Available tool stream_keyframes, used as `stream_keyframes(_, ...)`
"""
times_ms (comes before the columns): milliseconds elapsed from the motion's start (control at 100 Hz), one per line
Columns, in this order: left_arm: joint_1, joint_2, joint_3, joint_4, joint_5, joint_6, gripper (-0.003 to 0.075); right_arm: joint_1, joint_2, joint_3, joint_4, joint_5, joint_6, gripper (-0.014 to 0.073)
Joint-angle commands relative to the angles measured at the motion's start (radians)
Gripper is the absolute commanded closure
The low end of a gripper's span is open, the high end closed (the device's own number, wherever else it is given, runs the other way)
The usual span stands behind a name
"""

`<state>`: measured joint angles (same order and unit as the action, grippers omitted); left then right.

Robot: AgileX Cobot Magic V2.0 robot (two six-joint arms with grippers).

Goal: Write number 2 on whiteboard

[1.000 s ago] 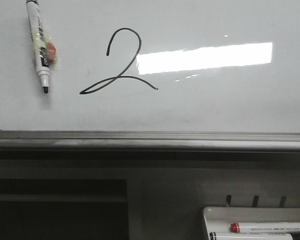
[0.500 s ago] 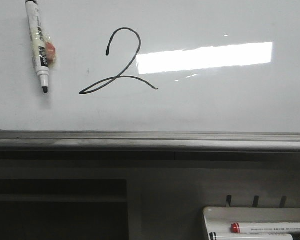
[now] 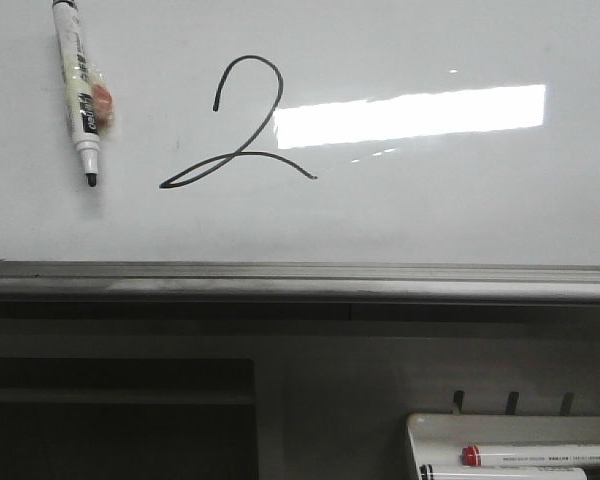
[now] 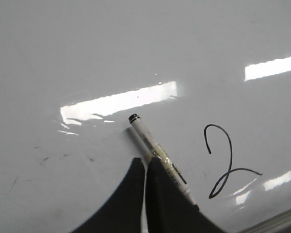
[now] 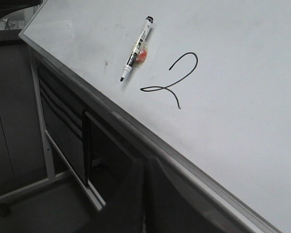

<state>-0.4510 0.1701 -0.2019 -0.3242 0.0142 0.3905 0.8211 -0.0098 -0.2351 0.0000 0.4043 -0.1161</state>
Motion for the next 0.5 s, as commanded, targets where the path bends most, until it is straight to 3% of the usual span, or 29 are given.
stream_keyframes(0,0.068,0.010,-0.027,0.345,0.009,-0.431,0.0741,-0.008,-0.011,-0.026,0.000,-0.074,-0.005,0.0665)
stream_keyframes(50,0.115,0.010,-0.026,0.386,0.061,-0.519,0.0741,-0.008,-0.011,-0.026,0.000,-0.074,-0.005,0.0665)
stream_keyframes(140,0.213,0.004,-0.019,0.386,0.098,-0.521,0.0741,-0.008,-0.011,-0.026,0.000,-0.074,-0.005,0.0665)
stream_keyframes(330,0.395,-0.115,0.041,0.345,0.105,-0.254,0.0741,-0.008,-0.011,-0.026,0.000,-0.074,-0.005,0.0665)
stream_keyframes(490,0.494,-0.197,0.123,0.324,0.118,-0.245,0.0741,-0.008,-0.011,-0.026,0.000,-0.074,-0.005,0.0665)
